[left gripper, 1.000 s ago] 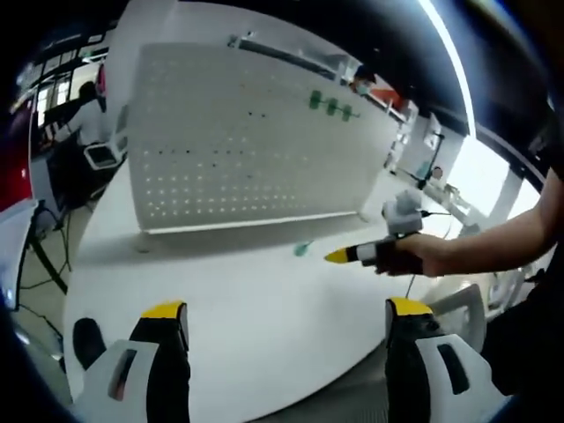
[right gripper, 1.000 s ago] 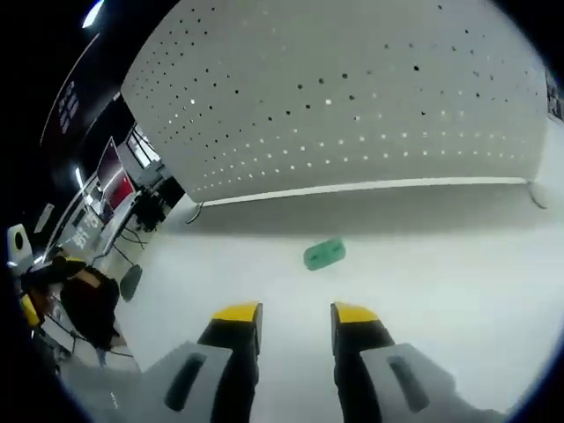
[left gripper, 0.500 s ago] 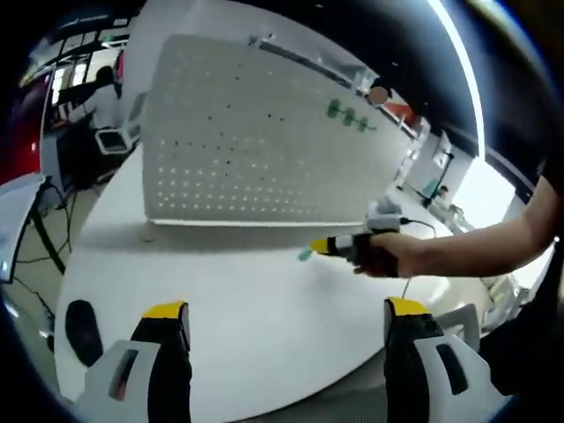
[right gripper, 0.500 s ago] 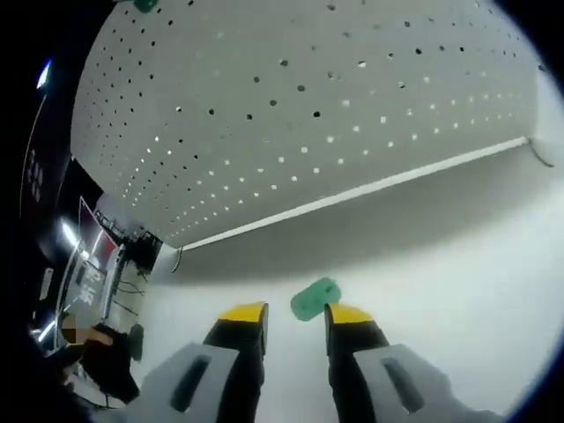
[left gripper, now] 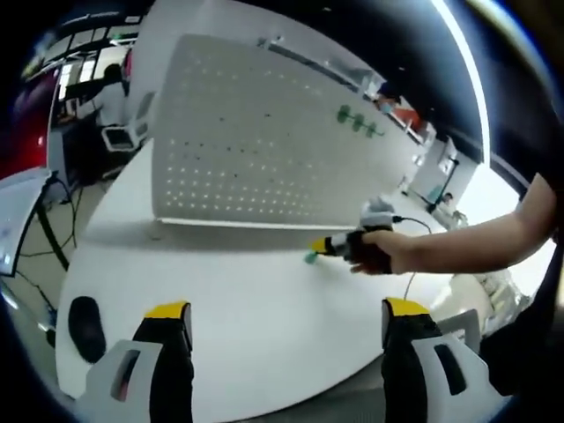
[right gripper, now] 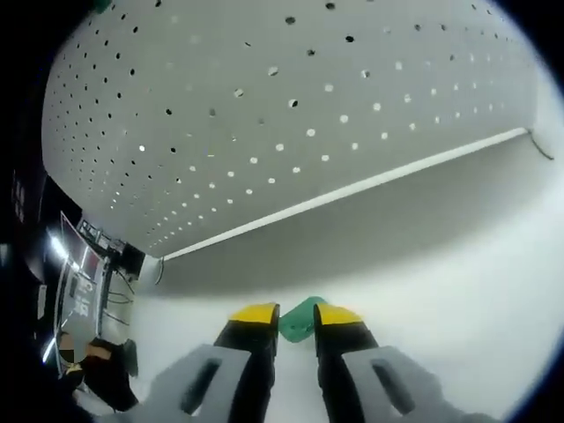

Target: Insert the hook assembly into the mounting plate slot until the hook locks in place.

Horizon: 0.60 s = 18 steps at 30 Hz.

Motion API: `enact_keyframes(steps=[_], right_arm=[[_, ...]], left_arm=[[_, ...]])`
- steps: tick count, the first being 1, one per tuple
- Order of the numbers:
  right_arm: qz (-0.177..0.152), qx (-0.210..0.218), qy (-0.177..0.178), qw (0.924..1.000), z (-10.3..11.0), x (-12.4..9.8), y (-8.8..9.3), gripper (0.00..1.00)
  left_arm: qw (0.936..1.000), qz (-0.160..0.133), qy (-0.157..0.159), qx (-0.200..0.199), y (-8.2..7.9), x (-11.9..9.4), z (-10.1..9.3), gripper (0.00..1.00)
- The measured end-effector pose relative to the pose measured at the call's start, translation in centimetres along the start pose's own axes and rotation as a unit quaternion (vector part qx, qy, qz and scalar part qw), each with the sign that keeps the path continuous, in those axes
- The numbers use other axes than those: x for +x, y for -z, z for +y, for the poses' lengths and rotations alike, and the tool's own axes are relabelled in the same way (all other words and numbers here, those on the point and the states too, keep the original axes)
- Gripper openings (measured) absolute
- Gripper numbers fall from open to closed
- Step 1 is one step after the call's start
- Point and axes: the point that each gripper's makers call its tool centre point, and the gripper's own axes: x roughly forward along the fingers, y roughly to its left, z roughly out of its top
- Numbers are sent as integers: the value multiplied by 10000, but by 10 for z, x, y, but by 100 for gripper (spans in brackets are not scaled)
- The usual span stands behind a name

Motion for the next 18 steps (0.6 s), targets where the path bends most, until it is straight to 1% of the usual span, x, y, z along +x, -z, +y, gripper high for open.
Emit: enact_keyframes(steps=[2, 6, 11, 13, 15, 18], right_arm=[[32, -87, 57, 9999, -3, 0, 0, 6], [65, -94, 72, 9999, -4, 0, 1, 5], [20, -112, 94, 9999, -5, -2, 0, 3], [14, -183, 80, 9998, -4, -4, 0, 0], [38, -267, 70, 9996, -3, -4, 1, 0], [7, -177, 38, 9998, -2, -5, 2, 0]], left_arm=[[10000, 16, -6, -11, 1, 0, 0, 89], [10000, 17, -23, -6, 1, 1, 1, 89], [10000, 27, -26, 27, 1, 2, 0, 88], [10000, 26, -22, 33, 1, 3, -1, 89], [10000, 23, -19, 39, 1, 2, -1, 89], [10000, 18, -26, 45, 0, 2, -1, 89]])
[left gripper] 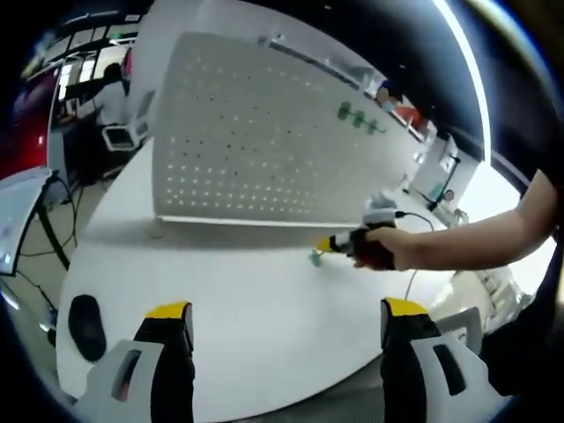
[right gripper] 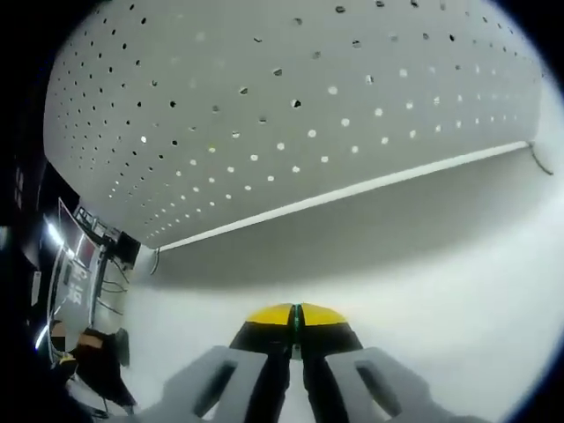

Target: Insert the hook assembly into the mounting plate slot until the hook locks in place.

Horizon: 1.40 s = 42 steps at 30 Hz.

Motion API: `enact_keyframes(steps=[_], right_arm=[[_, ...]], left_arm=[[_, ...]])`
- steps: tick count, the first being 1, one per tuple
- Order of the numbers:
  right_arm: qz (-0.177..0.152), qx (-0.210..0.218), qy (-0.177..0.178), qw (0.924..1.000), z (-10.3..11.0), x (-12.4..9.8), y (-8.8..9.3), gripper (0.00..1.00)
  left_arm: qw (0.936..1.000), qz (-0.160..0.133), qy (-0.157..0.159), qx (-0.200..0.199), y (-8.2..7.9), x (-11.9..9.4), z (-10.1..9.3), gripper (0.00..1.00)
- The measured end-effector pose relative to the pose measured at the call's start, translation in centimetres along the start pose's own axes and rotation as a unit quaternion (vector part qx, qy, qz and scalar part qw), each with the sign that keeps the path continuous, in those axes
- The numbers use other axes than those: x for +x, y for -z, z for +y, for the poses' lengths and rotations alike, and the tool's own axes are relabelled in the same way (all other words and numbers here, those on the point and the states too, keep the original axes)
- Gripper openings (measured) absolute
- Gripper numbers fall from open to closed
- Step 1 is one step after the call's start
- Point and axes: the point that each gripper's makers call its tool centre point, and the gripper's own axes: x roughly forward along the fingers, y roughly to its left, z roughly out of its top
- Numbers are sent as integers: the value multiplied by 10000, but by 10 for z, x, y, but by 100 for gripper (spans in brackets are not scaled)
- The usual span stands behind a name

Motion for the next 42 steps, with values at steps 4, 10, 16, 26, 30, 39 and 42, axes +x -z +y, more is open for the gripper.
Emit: enact_keyframes(steps=[4, 10, 16, 26, 30, 39, 42], right_arm=[[-58, -51, -41, 10000, 4, -4, -1, 0], [-213, -137, -180, 9995, 15, -14, -8, 0], [-500, -395, -459, 9969, 39, -35, -16, 0], [-1007, -1130, -846, 9849, 83, -79, -15, 0], [-1324, -1595, -1133, 9717, 109, -102, -16, 0], [-1662, -1514, -1746, 9586, 162, -153, -9, 0], [-1765, -1468, -1953, 9535, 179, -173, 0, 0]], left_arm=[[10000, -17, 4, -3, -1, -1, -1, 89], [10000, -49, 16, 17, -2, -1, -4, 89], [9999, -70, 64, 74, -5, -1, -8, 89], [9995, -120, 163, 225, -11, 0, -17, 89], [9991, -97, 263, 307, -15, 0, -24, 90], [9977, 18, 393, 553, -22, 8, -40, 89], [9978, 32, 390, 531, -24, 9, -43, 87]])
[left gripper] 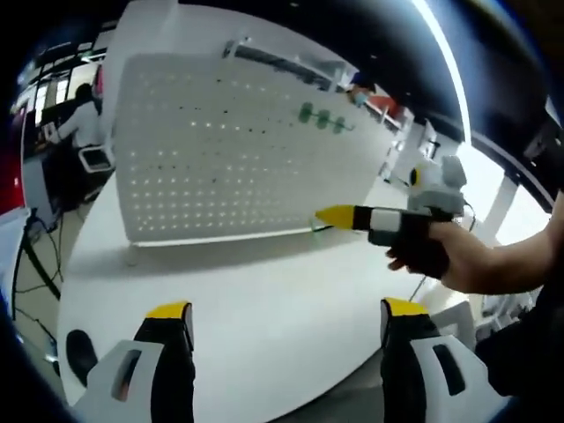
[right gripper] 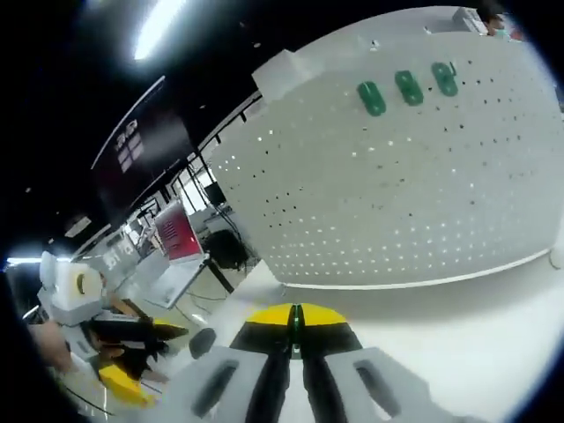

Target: Insert the hook assembly into the mounting plate slot until the hook locks in place.

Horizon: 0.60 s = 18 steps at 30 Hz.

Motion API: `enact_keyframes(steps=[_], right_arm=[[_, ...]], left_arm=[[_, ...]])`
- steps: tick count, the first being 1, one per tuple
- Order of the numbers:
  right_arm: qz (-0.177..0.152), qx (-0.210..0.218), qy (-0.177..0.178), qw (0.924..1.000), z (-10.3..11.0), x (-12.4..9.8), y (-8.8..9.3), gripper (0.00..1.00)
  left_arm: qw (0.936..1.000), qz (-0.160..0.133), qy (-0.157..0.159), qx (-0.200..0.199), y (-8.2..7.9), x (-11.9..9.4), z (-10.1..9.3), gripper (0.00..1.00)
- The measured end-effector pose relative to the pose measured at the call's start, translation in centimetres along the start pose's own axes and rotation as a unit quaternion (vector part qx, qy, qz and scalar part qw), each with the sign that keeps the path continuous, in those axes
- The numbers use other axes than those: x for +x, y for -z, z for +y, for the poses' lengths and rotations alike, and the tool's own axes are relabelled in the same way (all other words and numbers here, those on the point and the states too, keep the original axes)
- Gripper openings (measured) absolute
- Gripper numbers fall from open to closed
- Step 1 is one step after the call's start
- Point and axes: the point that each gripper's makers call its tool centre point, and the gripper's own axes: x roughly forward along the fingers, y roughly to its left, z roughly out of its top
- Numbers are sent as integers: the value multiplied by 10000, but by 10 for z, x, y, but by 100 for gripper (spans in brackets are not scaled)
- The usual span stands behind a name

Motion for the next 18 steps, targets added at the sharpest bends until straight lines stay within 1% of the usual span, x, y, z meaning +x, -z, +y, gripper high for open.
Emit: enact_keyframes(steps=[5, 10, 14, 16, 18], right_arm=[[-64, -34, -169, 9998, 25, -12, 4, 0], [-161, -22, -315, 9994, 45, -21, 3, 0], [-344, -98, -341, 9988, 59, -28, -1, 0], [-401, -197, -421, 9981, 69, -31, -2, 0], [-414, -193, -502, 9977, 77, -33, 0, 0]], left_arm=[[9999, 64, 58, 53, -3, 5, -6, 82], [9997, -41, 212, -125, -9, 8, -16, 79], [9984, -76, 432, -353, -12, 8, -26, 77], [9983, -99, 454, -362, -12, 7, -28, 75], [9983, -90, 461, -341, -12, 6, -29, 72]])
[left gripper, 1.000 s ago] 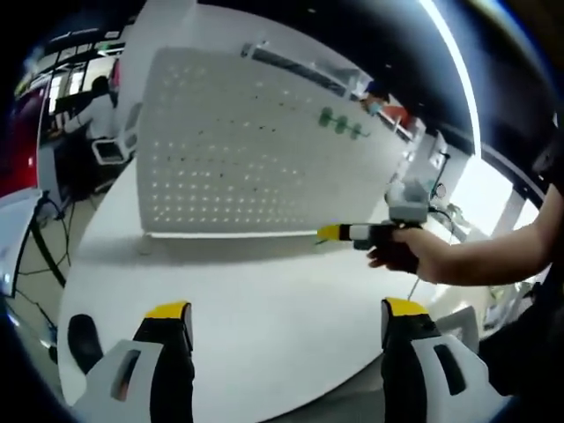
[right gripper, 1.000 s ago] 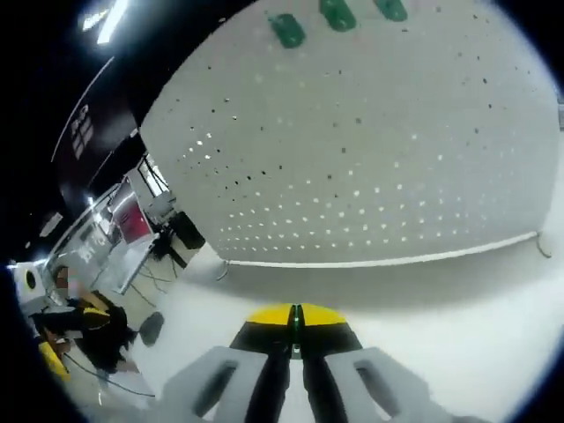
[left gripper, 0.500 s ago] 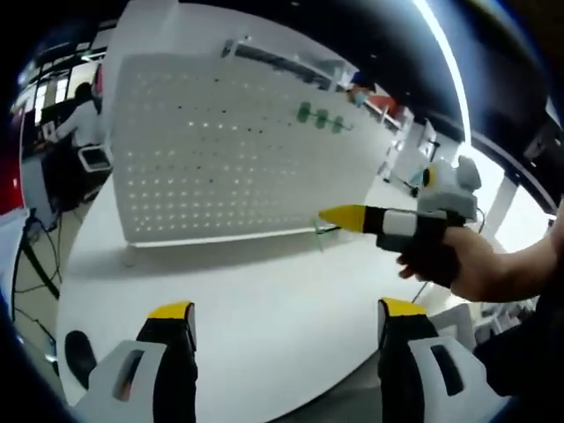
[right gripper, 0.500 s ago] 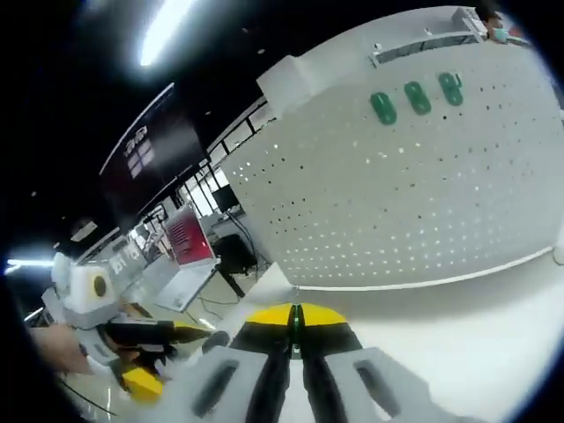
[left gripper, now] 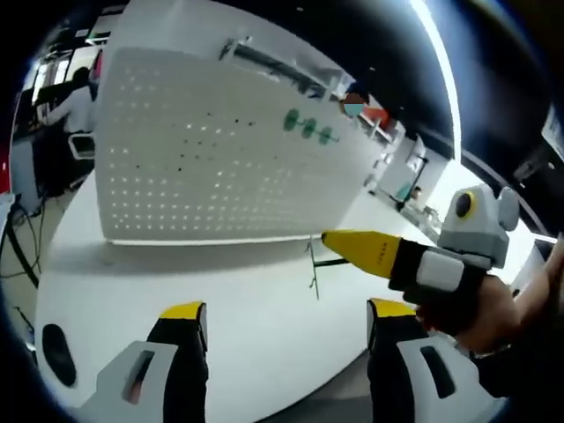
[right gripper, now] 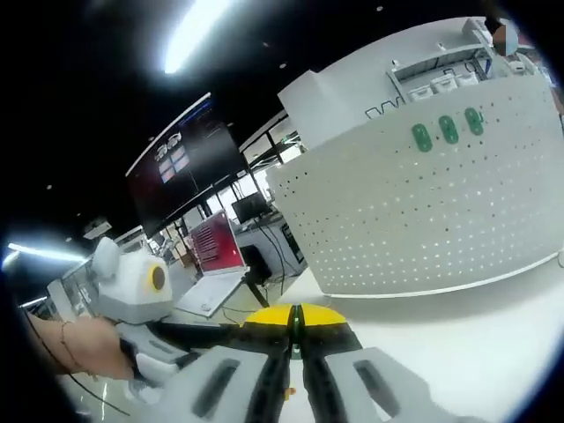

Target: Insert the hook assembly into the mounting plate slot until the hook locks in place.

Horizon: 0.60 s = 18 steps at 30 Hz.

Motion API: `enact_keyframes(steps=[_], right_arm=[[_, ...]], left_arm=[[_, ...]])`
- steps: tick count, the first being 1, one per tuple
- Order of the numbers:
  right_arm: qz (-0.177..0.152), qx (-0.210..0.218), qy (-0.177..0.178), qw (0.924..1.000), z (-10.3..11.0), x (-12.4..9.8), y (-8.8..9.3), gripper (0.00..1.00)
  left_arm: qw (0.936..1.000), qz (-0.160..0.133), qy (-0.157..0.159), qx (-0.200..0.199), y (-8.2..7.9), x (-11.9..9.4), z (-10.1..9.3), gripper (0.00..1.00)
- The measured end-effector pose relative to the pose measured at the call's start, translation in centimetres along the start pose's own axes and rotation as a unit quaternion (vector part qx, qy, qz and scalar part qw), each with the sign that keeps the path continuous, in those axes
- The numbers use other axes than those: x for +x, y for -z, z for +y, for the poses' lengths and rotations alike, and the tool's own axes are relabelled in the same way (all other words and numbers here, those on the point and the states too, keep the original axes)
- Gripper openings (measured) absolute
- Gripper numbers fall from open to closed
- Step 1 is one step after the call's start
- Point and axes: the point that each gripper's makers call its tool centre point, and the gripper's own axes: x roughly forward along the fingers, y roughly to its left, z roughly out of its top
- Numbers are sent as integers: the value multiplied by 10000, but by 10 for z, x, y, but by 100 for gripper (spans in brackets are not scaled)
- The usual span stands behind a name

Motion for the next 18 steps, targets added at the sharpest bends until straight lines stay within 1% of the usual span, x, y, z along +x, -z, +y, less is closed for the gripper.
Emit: enact_keyframes(steps=[2, 4, 7, 9, 13, 16, 18], right_arm=[[-13, -1, -42, 10000, 6, -1, 2, 0], [-1, -76, -72, 9999, 12, -2, 5, 0], [-41, -156, -113, 9998, 18, -4, 4, 0], [-60, -234, -152, 9996, 22, -5, 3, 0], [-122, -318, -192, 9992, 27, -6, 0, 0], [-106, -392, -236, 9989, 30, -5, 2, 0], [-156, -395, -247, 9988, 33, -6, 1, 0]], left_arm=[[10000, -6, 49, -11, 0, -1, -2, 69], [9998, -57, 164, -134, -1, -3, -4, 62], [9994, -50, 254, -232, 0, -7, -4, 47], [9992, -66, 311, -249, -1, -9, -6, 41], [9987, -122, 416, -256, -4, -10, -11, 36], [9977, -272, 462, -409, -9, -13, -12, 29], [9974, -285, 506, -421, -10, -15, -14, 23]])
